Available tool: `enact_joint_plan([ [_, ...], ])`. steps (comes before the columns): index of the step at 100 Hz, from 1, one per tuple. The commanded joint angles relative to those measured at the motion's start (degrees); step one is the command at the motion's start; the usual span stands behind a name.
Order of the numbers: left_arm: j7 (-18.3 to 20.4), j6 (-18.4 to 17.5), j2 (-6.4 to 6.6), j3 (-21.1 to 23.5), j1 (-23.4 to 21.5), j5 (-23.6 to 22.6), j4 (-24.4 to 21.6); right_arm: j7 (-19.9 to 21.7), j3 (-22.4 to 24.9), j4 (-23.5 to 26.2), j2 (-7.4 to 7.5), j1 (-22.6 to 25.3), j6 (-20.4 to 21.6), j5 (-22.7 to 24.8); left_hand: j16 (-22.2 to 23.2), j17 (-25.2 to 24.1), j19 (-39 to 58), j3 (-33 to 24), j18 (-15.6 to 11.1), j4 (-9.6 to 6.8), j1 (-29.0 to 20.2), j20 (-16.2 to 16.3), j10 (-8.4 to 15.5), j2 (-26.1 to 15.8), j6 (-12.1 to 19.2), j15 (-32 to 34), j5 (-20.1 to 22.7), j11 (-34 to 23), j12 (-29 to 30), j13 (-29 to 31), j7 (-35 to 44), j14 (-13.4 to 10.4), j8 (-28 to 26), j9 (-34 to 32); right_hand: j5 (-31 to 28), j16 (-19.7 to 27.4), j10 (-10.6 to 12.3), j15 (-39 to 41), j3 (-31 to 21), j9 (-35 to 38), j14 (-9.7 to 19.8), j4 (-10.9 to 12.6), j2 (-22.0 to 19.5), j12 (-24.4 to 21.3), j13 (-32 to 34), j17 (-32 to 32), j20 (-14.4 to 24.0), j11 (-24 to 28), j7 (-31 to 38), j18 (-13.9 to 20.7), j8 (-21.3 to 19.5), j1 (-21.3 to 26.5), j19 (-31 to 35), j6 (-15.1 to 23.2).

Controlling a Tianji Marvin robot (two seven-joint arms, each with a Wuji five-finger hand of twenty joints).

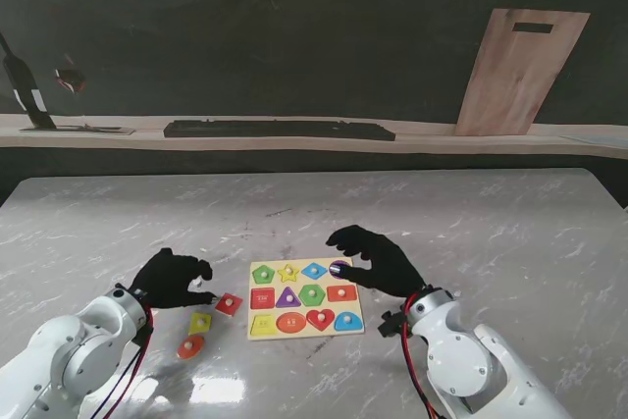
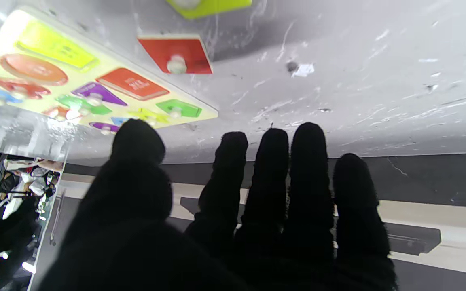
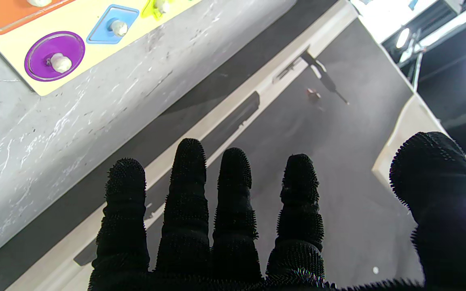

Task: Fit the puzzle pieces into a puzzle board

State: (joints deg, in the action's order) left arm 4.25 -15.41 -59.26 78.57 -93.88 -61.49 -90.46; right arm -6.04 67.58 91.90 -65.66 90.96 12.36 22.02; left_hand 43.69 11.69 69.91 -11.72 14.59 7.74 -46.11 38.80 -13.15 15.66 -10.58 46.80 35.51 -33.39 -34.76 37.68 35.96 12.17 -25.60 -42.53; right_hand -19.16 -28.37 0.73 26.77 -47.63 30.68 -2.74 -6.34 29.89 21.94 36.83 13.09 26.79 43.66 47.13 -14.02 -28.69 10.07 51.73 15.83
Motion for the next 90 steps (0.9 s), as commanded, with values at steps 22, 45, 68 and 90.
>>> enact_joint_plan([
  [22, 8.5, -0.1, 0.93, 3.9, -8.4, -1.3, -8.8, 0.3, -0.3, 0.1, 0.06, 0.0, -1.0, 0.5, 1.3, 1.0, 2.9, 13.0, 9.3, -3.99, -7.2, 1.3, -1.7, -7.9, -0.4, 3.4, 4.8, -3.6, -3.0, 3.2, 5.1, 3.6, -2.9, -4.8, -1.2, -0.4, 1.3, 0.6, 0.7, 1.4, 0.2, 2.1, -0.8, 0.1, -0.2, -0.7, 1.0, -0.6, -0.5, -0.2, -0.8, -0.9, 0.2, 2.3],
  [45, 14.2, 0.2, 1.28, 6.2, -12.9, -4.1, -13.9, 0.6, -0.3, 0.4, 0.10, 0.0, -1.6, 0.4, 1.5, 1.4, 3.4, 13.4, 8.8, -3.95, -7.1, 1.5, -1.5, -8.8, -0.4, 4.3, 5.3, -4.7, -3.5, 3.7, 7.1, 3.4, -3.8, -5.7, -1.2, -0.4, 1.2, 0.6, 0.7, 1.4, 0.1, 2.1, -0.8, 0.1, -0.2, -0.7, 1.0, -0.6, -0.5, -0.2, -0.7, -0.9, 0.2, 2.3],
  [68, 15.2, 1.7, 1.19, 7.6, -15.7, -6.6, -15.9, 0.9, -0.5, 0.0, 0.14, -0.3, -1.5, 0.3, 1.4, 1.4, 3.4, 13.6, 8.8, -3.82, -7.3, 1.6, -1.3, -8.2, -0.2, 4.4, 5.2, -5.0, -3.8, 3.7, 8.3, 3.3, -4.4, -5.8, -1.1, -0.4, 1.2, 0.6, 0.7, 1.4, 0.1, 2.1, -0.8, 0.1, -0.2, -0.7, 1.0, -0.6, -0.5, -0.3, -0.7, -0.9, 0.2, 2.3],
  [90, 14.9, 2.9, 1.20, 6.8, -15.4, -7.5, -15.1, 0.8, -0.6, -0.2, 0.12, -0.5, -1.8, 0.3, 1.3, 1.6, 3.7, 13.2, 8.5, -3.32, -10.0, 1.7, -1.1, -5.4, 0.5, 4.8, 1.9, -5.5, -4.5, 3.5, 10.2, 2.9, -5.8, -4.9, -1.1, -0.4, 1.2, 0.6, 0.7, 1.3, 0.1, 2.1, -0.8, 0.1, -0.2, -0.7, 1.0, -0.6, -0.5, -0.2, -0.7, -0.9, 0.2, 2.4],
])
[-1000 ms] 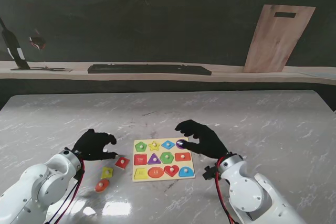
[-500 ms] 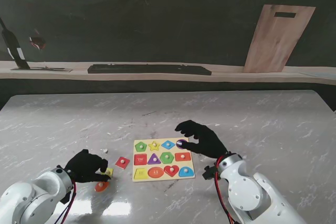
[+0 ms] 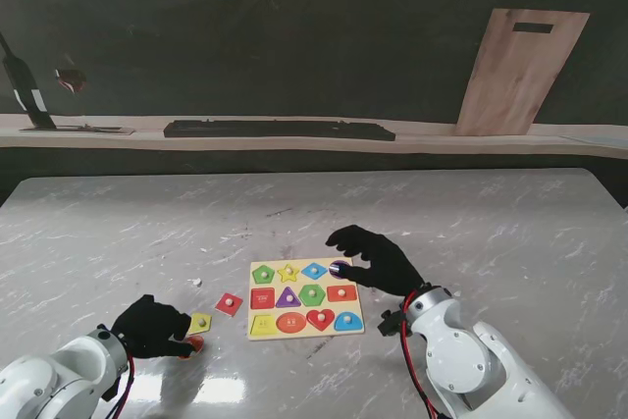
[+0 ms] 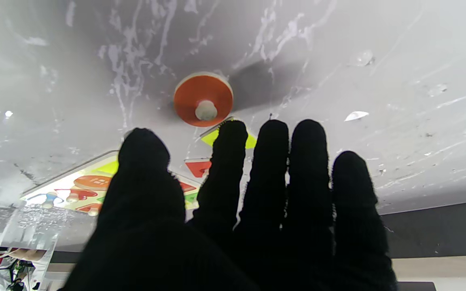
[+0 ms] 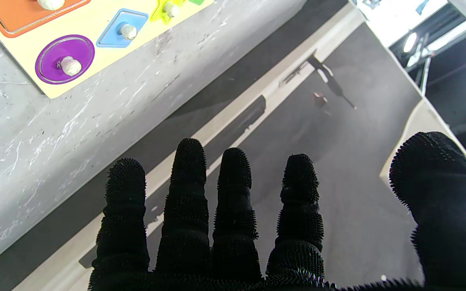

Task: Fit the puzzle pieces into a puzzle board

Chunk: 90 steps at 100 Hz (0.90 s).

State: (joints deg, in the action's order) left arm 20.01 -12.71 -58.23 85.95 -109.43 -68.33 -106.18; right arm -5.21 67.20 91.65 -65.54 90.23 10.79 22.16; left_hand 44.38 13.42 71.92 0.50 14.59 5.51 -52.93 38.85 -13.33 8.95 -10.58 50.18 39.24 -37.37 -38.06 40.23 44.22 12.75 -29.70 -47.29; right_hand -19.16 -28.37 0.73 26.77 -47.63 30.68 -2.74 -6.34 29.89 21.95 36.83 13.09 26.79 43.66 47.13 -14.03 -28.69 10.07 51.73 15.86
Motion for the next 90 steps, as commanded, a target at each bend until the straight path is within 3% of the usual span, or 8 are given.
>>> enact_joint_plan([
  [1, -1.0, 0.2, 0.17, -0.6, 0.2, -0.7, 0.8, 0.0, -0.3, 0.0, 0.00, 0.3, -0.2, 0.2, 0.6, -0.1, 1.7, 1.0, 8.5, -1.02, -3.6, 1.6, -0.9, 1.6, 0.5, 1.4, -1.9, -1.7, -1.3, 1.0, 2.2, 2.3, -1.8, -0.2, -1.0, -0.4, 1.2, 0.6, 0.7, 1.3, 0.1, 2.1, -0.8, 0.1, -0.2, -0.7, 1.0, -0.6, -0.5, -0.2, -0.7, -0.9, 0.2, 2.4],
  [23, -1.4, 0.9, 0.24, -2.0, 1.3, -1.0, 1.9, 0.0, -0.3, 0.1, -0.03, 0.2, -0.6, 0.1, 0.7, 0.2, 2.1, -0.1, 8.2, -1.00, -8.7, 1.8, -0.6, 5.3, 1.2, 1.9, -5.6, -2.7, -2.5, 1.0, 6.0, 1.9, -5.0, 0.3, -1.0, -0.4, 1.2, 0.6, 0.7, 1.3, 0.2, 2.1, -0.8, 0.1, -0.2, -0.7, 1.0, -0.6, -0.5, -0.3, -0.7, -0.9, 0.2, 2.4],
  [58, -0.9, 0.8, 0.47, -3.3, 2.9, -2.4, 3.1, 0.0, -0.2, 0.1, -0.02, 0.2, -0.4, 0.1, 0.6, 0.2, 2.3, 0.4, 8.0, -0.89, -6.7, 1.9, -0.6, 3.9, 0.6, 2.2, -5.6, -2.8, -2.9, 1.1, 6.0, 1.9, -5.4, 0.3, -1.1, -0.4, 1.2, 0.6, 0.6, 1.4, 0.1, 2.1, -0.8, 0.1, -0.2, -0.7, 1.0, -0.6, -0.5, -0.3, -0.7, -0.9, 0.3, 2.3],
  [90, -0.3, 1.3, 0.61, -4.6, 4.1, -2.5, 4.2, 0.0, -0.2, 0.1, -0.02, 0.2, -0.4, 0.1, 0.5, 0.3, 2.3, -0.4, 8.1, -1.11, -9.2, 1.9, -0.5, 5.3, 1.0, 2.3, -5.2, -3.0, -3.0, 1.3, 6.2, 1.8, -5.0, -0.1, -0.9, -0.4, 1.3, 0.6, 0.6, 1.4, 0.2, 2.1, -0.8, 0.1, -0.2, -0.7, 1.0, -0.6, -0.6, -0.2, -0.7, -0.9, 0.3, 2.4],
])
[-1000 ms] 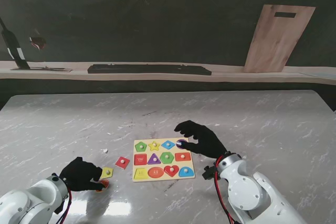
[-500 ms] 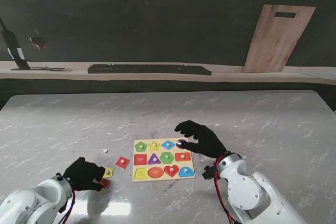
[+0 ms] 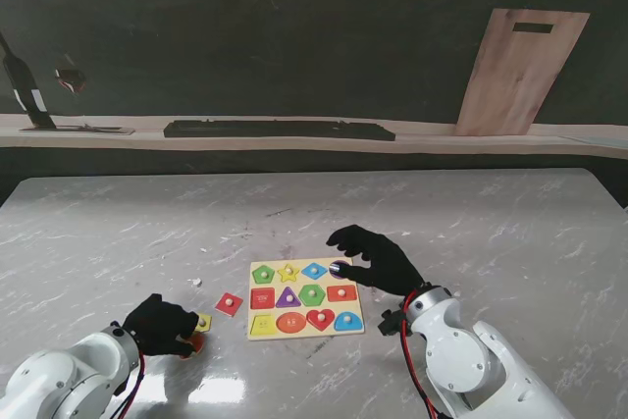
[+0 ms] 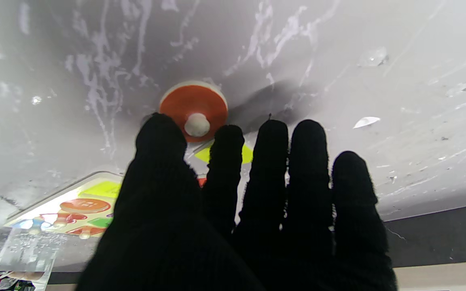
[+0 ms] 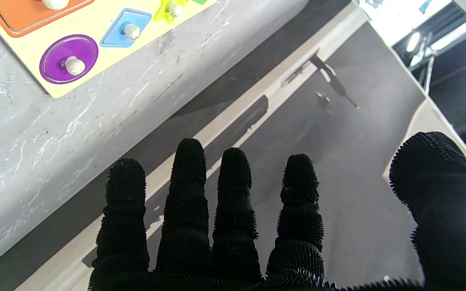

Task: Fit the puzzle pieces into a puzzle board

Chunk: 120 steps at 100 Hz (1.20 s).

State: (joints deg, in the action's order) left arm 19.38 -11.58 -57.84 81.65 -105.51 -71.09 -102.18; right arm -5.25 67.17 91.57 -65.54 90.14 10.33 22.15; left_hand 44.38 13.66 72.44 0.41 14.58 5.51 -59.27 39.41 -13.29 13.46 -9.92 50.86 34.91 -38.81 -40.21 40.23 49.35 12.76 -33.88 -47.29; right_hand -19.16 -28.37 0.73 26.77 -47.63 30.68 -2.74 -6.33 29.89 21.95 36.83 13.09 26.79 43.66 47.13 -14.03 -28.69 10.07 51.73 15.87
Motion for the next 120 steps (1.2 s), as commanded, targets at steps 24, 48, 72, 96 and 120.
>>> enact_joint_plan([
  [24, 0.4, 0.4, 0.28, -1.1, 0.7, 0.0, 0.7, 0.0, 0.0, 0.3, -0.01, 0.5, -0.1, 0.1, 0.5, 0.5, 2.0, -1.3, 8.1, -1.11, -4.9, 1.4, -0.3, 2.0, 1.0, 1.9, -0.8, -2.0, -1.0, 1.9, 3.0, 1.6, -0.5, -0.7, -1.1, -0.4, 1.2, 0.6, 0.6, 1.3, 0.1, 2.1, -0.8, 0.1, -0.2, -0.7, 1.0, -0.6, -0.5, -0.2, -0.7, -0.9, 0.3, 2.4],
  [48, 0.7, 1.4, 0.31, -1.9, 1.0, 0.1, 1.2, 0.1, 0.0, 0.3, -0.01, 0.5, -0.1, 0.1, 0.4, 0.7, 2.2, -2.3, 8.1, -0.76, -5.7, 1.5, -0.2, 1.6, 1.4, 2.2, -0.4, -2.6, -1.2, 2.2, 4.9, 1.7, 0.3, -1.4, -1.0, -0.4, 1.2, 0.6, 0.6, 1.3, 0.1, 2.1, -0.8, 0.1, -0.2, -0.7, 1.0, -0.6, -0.5, -0.2, -0.7, -0.9, 0.3, 2.4],
  [72, 0.8, 1.9, 0.37, -2.7, 1.2, -0.6, 1.7, 0.0, 0.0, 0.3, -0.02, 0.5, -0.1, 0.1, 0.1, 1.0, 2.3, -3.8, 8.4, -0.03, -6.7, 1.6, 0.5, 0.4, 3.5, 2.8, 2.7, -3.5, -1.1, 2.8, 7.8, 2.1, 3.3, -3.3, -1.1, -0.4, 1.2, 0.6, 0.6, 1.4, 0.1, 2.1, -0.8, 0.1, -0.2, -0.7, 1.0, -0.6, -0.5, -0.3, -0.7, -0.9, 0.2, 2.4],
  [96, 1.3, 1.7, 0.43, -2.8, 1.3, -1.2, 1.5, 0.0, 0.2, 0.3, -0.01, 0.6, 0.0, 0.2, -0.1, 0.8, 2.1, -5.5, 8.8, 0.94, -9.1, 1.6, 0.7, 0.4, 4.2, 2.5, 6.6, -3.1, -0.4, 2.8, 7.1, 2.7, 8.5, -5.0, -1.2, -0.4, 1.2, 0.6, 0.6, 1.4, 0.1, 2.1, -0.8, 0.1, -0.2, -0.7, 1.0, -0.5, -0.4, -0.2, -0.7, -0.9, 0.2, 2.4],
  [120, 0.8, 0.8, 0.50, -2.9, 1.6, -1.6, 1.8, -0.1, 0.3, 0.4, -0.01, 0.7, 0.2, 0.2, -0.1, 1.4, 2.3, -45.4, 8.7, -0.35, 11.4, 1.7, 1.4, 10.9, 6.0, 2.9, 8.6, -2.5, -5.0, 3.5, 10.2, 2.1, 10.7, -7.7, -1.1, -0.4, 1.2, 0.7, 0.6, 1.4, 0.2, 2.1, -0.8, 0.2, -0.2, -0.7, 1.0, -0.4, -0.5, -0.3, -0.7, -0.9, 0.3, 2.4],
])
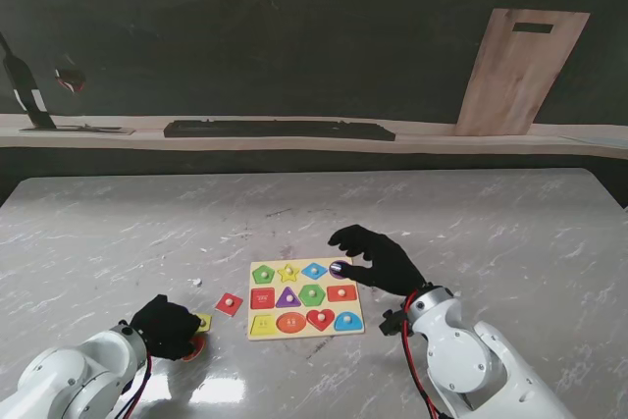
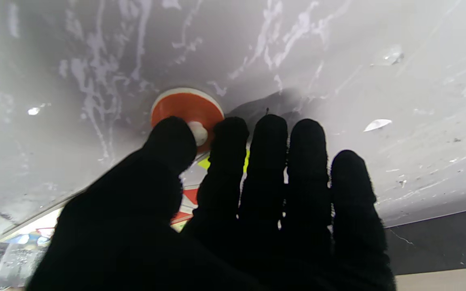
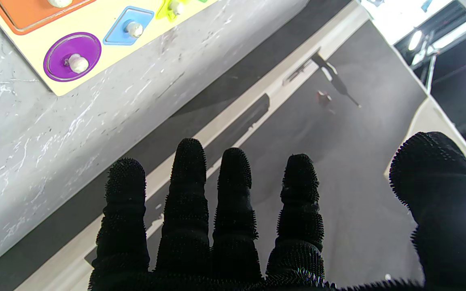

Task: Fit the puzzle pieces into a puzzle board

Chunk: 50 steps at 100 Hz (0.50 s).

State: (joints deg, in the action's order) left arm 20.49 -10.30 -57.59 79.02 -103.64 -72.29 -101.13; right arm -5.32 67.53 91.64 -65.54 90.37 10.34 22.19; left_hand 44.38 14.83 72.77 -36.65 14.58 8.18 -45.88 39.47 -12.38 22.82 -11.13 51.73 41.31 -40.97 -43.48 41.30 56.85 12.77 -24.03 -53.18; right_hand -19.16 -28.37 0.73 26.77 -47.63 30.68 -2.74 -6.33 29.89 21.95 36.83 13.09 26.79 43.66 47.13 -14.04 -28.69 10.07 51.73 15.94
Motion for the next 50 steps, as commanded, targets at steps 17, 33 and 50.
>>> enact_joint_plan([
  [17, -2.7, -1.7, 0.26, -0.4, -0.2, -1.0, 1.4, -0.2, 0.1, 0.5, -0.02, 0.7, 0.3, 0.2, 0.1, 1.0, 2.4, -14.9, 8.5, -4.81, 1.6, 1.7, 1.8, 5.0, 10.5, 2.9, 3.0, -1.2, -4.4, 2.9, 6.7, 1.2, -1.5, -3.7, -1.0, -0.5, 1.2, 0.8, 0.6, 1.4, 0.1, 2.1, -0.7, 0.2, -0.1, -0.7, 1.0, -0.3, -0.6, -0.2, -0.7, -0.8, 0.3, 2.3],
  [33, -3.9, -2.5, 0.23, -0.3, -0.3, -0.6, 1.5, -0.2, 0.2, 0.6, -0.02, 0.8, 0.3, 0.3, 0.3, 1.4, 2.6, -18.8, 8.4, -6.06, 3.9, 1.8, 2.5, 7.3, 12.1, 3.5, 3.8, -1.5, -5.6, 3.4, 8.6, 0.7, -2.1, -4.9, -1.1, -0.6, 1.1, 1.0, 0.7, 1.4, 0.1, 2.1, -0.7, 0.3, -0.2, -0.7, 1.0, -0.2, -0.4, -0.2, -0.7, -0.9, 0.3, 2.4],
  [50, -4.7, -3.2, 0.17, -0.1, -0.8, -0.4, 1.1, -0.2, 0.3, 0.6, -0.02, 0.9, 0.3, 0.3, 0.2, 1.7, 2.7, -19.5, 8.1, -6.33, 4.5, 1.7, 2.9, 8.4, 12.6, 3.5, 4.2, -1.1, -5.3, 3.7, 8.5, 0.3, -0.9, -5.3, -1.0, -0.7, 1.2, 1.1, 0.7, 1.4, 0.1, 2.1, -0.8, 0.3, -0.2, -0.7, 1.0, -0.2, -0.5, -0.2, -0.7, -0.9, 0.2, 2.3],
])
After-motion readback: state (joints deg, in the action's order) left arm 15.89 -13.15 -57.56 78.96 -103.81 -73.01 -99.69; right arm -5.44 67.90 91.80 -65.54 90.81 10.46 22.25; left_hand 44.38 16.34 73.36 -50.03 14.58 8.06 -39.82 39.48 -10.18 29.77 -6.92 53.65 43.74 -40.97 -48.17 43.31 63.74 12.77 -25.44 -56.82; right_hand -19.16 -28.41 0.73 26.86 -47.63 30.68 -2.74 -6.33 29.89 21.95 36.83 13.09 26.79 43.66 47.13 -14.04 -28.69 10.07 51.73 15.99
